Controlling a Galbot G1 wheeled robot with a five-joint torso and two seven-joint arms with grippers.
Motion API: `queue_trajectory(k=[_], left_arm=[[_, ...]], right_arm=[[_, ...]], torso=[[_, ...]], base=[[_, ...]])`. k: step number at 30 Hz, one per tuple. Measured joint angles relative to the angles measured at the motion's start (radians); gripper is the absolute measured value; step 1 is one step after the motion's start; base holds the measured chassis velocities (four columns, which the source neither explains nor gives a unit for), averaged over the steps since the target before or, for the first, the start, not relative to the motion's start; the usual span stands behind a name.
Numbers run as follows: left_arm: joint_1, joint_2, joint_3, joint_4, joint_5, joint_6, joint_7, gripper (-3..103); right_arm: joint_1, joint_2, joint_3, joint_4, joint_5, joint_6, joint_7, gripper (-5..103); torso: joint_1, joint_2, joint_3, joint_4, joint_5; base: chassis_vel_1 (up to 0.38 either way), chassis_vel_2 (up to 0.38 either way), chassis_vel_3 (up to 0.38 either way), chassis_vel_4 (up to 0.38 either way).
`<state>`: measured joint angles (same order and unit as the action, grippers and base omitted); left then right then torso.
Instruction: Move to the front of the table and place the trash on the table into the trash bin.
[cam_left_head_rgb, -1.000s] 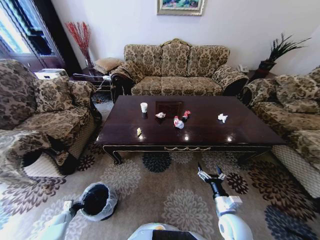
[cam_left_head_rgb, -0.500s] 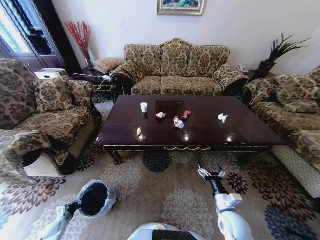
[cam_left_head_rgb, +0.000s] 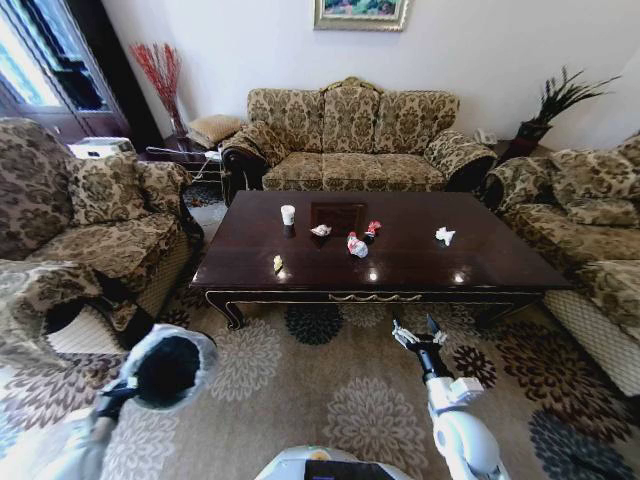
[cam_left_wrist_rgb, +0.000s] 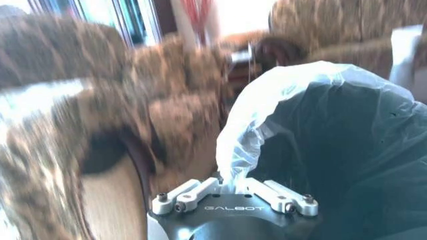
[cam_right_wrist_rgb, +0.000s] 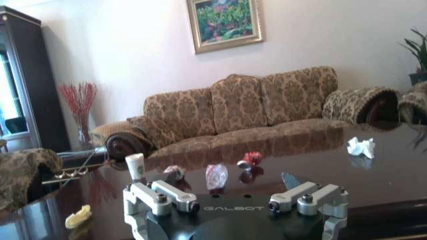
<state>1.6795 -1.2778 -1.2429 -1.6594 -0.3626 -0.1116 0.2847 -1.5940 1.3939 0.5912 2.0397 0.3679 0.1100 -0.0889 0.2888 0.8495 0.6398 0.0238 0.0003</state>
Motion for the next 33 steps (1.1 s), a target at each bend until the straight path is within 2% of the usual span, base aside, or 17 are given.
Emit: queue_trajectory(k=[1, 2, 5, 6, 7, 10, 11, 13, 16, 18, 19, 21, 25, 30, 33], left_arm=[[0.02, -0.009, -0.017, -0.061, -0.017, 0.003, -0.005, 2], [0.02, -0.009, -0.017, -0.061, -0.017, 0.003, -0.005, 2], [0.051, -0.012, -0.052, -0.236, -0.087, 0.035, -0.011, 2], [0.054, -0.011, -0.058, -0.26, -0.098, 0.037, -0.01, 2], [0.054, -0.011, -0.058, -0.26, -0.098, 0.037, -0.01, 2], [0.063, 0.009, -0.078, -0.382, -0.155, 0.052, -0.012, 2], [0.063, 0.009, -0.078, -0.382, -0.155, 0.052, -0.012, 2], [0.051, 0.042, -0.075, -0.448, -0.182, 0.084, -0.018, 2], [0.033, 0.076, -0.063, -0.476, -0.193, 0.105, -0.022, 2], [0.002, 0.145, -0.03, -0.49, -0.198, 0.134, -0.032, 2], [0.002, 0.145, -0.03, -0.49, -0.198, 0.134, -0.032, 2], [-0.017, 0.195, 0.007, -0.491, -0.209, 0.155, -0.043, 2], [-0.028, 0.244, 0.076, -0.488, -0.221, 0.161, -0.049, 2], [-0.03, 0.247, 0.119, -0.471, -0.214, 0.14, -0.05, 2], [-0.029, 0.23, 0.133, -0.455, -0.204, 0.12, -0.052, 2]], right_arm=[[-0.005, 0.002, 0.002, 0.008, 0.006, 0.004, -0.006, 100], [-0.005, 0.002, 0.002, 0.008, 0.006, 0.004, -0.006, 100], [-0.039, 0.015, 0.016, 0.037, 0.023, 0.015, -0.018, 100], [-0.041, 0.016, 0.016, 0.04, 0.023, 0.017, -0.017, 100], [-0.041, 0.016, 0.016, 0.04, 0.023, 0.017, -0.017, 100], [-0.051, 0.014, 0.017, 0.054, 0.005, 0.029, -0.002, 100], [-0.051, 0.014, 0.017, 0.054, 0.005, 0.029, -0.002, 100], [-0.041, 0.011, 0.018, 0.058, -0.023, 0.038, 0.038, 100], [-0.026, 0.012, 0.019, 0.06, -0.031, 0.047, 0.061, 100], [-0.011, 0.013, 0.019, 0.064, -0.037, 0.065, 0.08, 100], [-0.011, 0.013, 0.019, 0.064, -0.037, 0.065, 0.08, 100], [-0.016, 0.011, 0.023, 0.074, -0.038, 0.062, 0.067, 100], [-0.036, 0.007, 0.024, 0.078, -0.046, 0.053, 0.028, 100], [-0.034, 0.007, 0.015, 0.078, -0.061, 0.054, 0.02, 100], [-0.025, 0.004, 0.009, 0.079, -0.061, 0.051, 0.011, 100]], torso=[[0.0, 0.0, 0.0, 0.0002, -0.0005], [0.0, 0.0, 0.0, 0.0002, -0.0005], [0.0, 0.0, 0.0, -0.0014, -0.0003], [0.0, 0.0, 0.0, -0.0016, -0.0003], [0.0, 0.0, 0.0, -0.0016, -0.0003], [0.0, 0.0, 0.0, -0.0003, -0.0001], [0.0, 0.0, 0.0, -0.0003, -0.0001], [0.0, 0.0, 0.0, -0.0002, -0.0005], [0.0, 0.0, 0.0, -0.0006, 0.0], [0.0, 0.0, 0.0, -0.001, -0.0002], [0.0, 0.0, 0.0, -0.001, -0.0002], [0.0, 0.0, 0.0, -0.0006, -0.0006], [0.0, 0.0, 0.0, -0.0006, -0.0005], [0.0, 0.0, 0.0, -0.0009, -0.0002], [0.0, 0.0, 0.0, 0.0, -0.0004]], base=[[0.0, 0.0, 0.0, 0.0], [0.0, 0.0, 0.0, 0.0], [0.0, 0.0, 0.0, 0.0], [0.0, 0.0, 0.0, 0.0], [0.0, 0.0, 0.0, 0.0], [0.0, 0.0, 0.0, 0.0], [0.0, 0.0, 0.0, 0.0], [0.0, 0.0, 0.0, 0.0], [0.0, 0.0, 0.0, 0.0], [0.0, 0.0, 0.0, 0.0], [0.0, 0.0, 0.0, 0.0], [0.0, 0.0, 0.0, 0.0], [0.0, 0.0, 0.0, 0.0], [0.0, 0.0, 0.0, 0.0], [-0.007, 0.01, 0.021, -0.012]])
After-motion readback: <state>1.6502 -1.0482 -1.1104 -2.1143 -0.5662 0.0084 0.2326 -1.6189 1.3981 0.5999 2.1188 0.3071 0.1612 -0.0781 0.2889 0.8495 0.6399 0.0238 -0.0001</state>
